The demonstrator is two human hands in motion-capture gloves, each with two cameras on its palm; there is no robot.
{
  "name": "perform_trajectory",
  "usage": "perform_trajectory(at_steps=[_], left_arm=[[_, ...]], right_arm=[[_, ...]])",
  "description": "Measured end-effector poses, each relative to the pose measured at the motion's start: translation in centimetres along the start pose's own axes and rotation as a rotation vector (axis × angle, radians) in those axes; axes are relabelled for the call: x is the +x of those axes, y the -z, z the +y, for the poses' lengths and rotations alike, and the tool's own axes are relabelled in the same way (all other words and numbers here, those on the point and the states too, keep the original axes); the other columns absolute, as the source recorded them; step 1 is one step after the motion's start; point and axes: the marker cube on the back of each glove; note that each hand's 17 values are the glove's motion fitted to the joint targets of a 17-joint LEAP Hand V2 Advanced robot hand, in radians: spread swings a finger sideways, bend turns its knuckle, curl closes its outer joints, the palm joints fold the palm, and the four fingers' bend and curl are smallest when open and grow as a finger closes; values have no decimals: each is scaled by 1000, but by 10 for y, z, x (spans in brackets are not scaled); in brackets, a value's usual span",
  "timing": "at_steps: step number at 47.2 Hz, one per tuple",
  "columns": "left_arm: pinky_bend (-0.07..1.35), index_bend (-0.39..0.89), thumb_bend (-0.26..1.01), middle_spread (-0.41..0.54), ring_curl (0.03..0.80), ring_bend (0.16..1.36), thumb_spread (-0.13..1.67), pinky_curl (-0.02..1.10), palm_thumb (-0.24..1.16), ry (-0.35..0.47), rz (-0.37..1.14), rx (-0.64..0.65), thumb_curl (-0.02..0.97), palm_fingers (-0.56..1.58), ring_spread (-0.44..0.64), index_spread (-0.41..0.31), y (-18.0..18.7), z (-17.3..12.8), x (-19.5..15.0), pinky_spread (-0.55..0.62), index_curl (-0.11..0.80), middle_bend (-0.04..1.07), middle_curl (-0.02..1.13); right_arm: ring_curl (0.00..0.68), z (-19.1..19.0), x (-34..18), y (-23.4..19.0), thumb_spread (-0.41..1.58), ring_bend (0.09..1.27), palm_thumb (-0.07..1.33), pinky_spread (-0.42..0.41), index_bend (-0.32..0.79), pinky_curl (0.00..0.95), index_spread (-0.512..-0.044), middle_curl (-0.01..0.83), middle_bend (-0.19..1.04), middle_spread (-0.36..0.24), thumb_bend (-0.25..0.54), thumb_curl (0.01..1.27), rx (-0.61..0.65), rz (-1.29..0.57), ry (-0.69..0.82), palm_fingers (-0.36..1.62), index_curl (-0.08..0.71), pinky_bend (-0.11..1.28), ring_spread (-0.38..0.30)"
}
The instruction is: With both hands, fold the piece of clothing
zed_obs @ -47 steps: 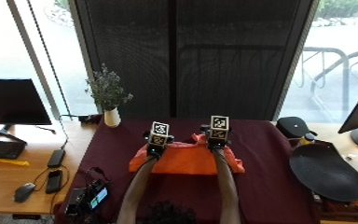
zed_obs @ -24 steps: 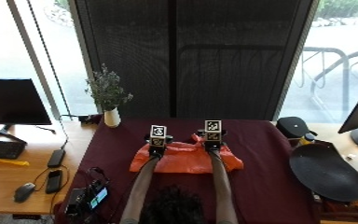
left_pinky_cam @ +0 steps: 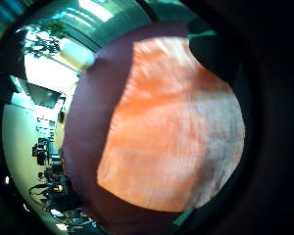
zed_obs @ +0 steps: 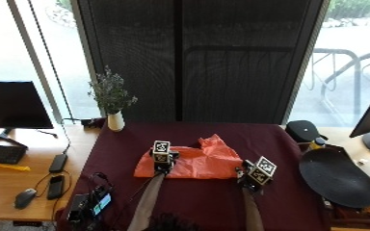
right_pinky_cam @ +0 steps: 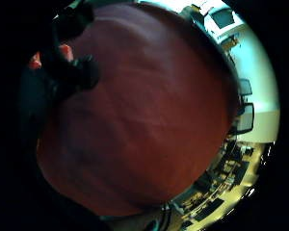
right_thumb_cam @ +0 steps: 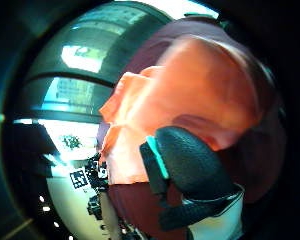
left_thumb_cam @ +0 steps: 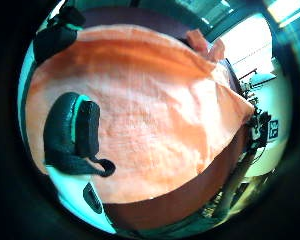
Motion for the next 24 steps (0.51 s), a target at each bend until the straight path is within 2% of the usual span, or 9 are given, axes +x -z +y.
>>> perform_trajectory(at_steps=[1,2,5,8,9,10,13,19,24], left_arm=[[224,150,-14,-216,412,445,1279,200,689,-8,18,-17,332,778,-140,-191,-5,0,2,144,432,295,484],[253,151,-49,-205,391,405,1296,211,615,-17,44,-40,313,707,-111,-186,-10,1,5,150,429,236,457],[337,130,-53,-145,406,383,1335,254,521,-35,124,-130,285,519,-34,-163,-26,7,15,184,423,143,452],[371,135,-45,-116,397,380,1359,272,458,-35,141,-151,267,475,18,-152,-31,6,16,208,416,131,430],[364,151,-28,-127,395,390,1358,271,471,-31,148,-173,272,542,10,-155,-32,7,15,199,418,170,434],[378,128,-50,-101,374,370,1381,270,407,-30,161,-210,252,445,51,-148,-33,11,15,224,404,119,405],[406,146,-42,-65,384,372,1423,292,329,-39,194,-303,227,370,109,-138,-33,20,16,256,406,132,401],[418,163,-23,-33,367,385,1466,302,251,-41,179,-348,204,342,179,-129,-31,22,16,295,403,155,383],[424,163,-15,-19,365,404,1489,309,210,-51,194,-371,194,329,208,-125,-13,13,11,316,402,162,375]], right_arm=[[350,-2,6,-1,1159,338,653,114,140,383,-303,338,141,-47,-36,400,11,8,-24,510,317,674,29],[382,-6,12,-1,1161,449,524,104,32,399,-301,327,113,-29,-105,368,33,22,-53,540,282,726,31],[418,-13,28,-3,1174,677,446,41,-72,393,-303,314,129,-4,-77,345,68,61,-116,655,210,777,-28],[432,-15,34,-4,1187,738,413,25,-27,398,-304,312,141,6,-56,334,69,101,-151,620,179,804,-44],[459,-16,33,-5,1192,785,428,2,-44,414,-309,321,167,6,-35,336,73,110,-163,648,167,827,-60],[472,-19,31,-6,1200,826,492,-20,-61,417,-310,328,186,1,7,350,87,106,-166,679,150,841,-75],[481,-28,13,-7,1207,875,578,-75,-65,423,-310,341,204,-4,37,369,157,37,-109,744,107,884,-104],[475,-23,-27,-4,1199,882,771,-169,-35,422,-302,375,258,-41,111,411,192,-212,51,849,58,926,-147],[446,-15,-68,11,1117,792,923,-230,97,395,-294,401,301,-116,151,459,264,-419,136,978,91,844,-184]])
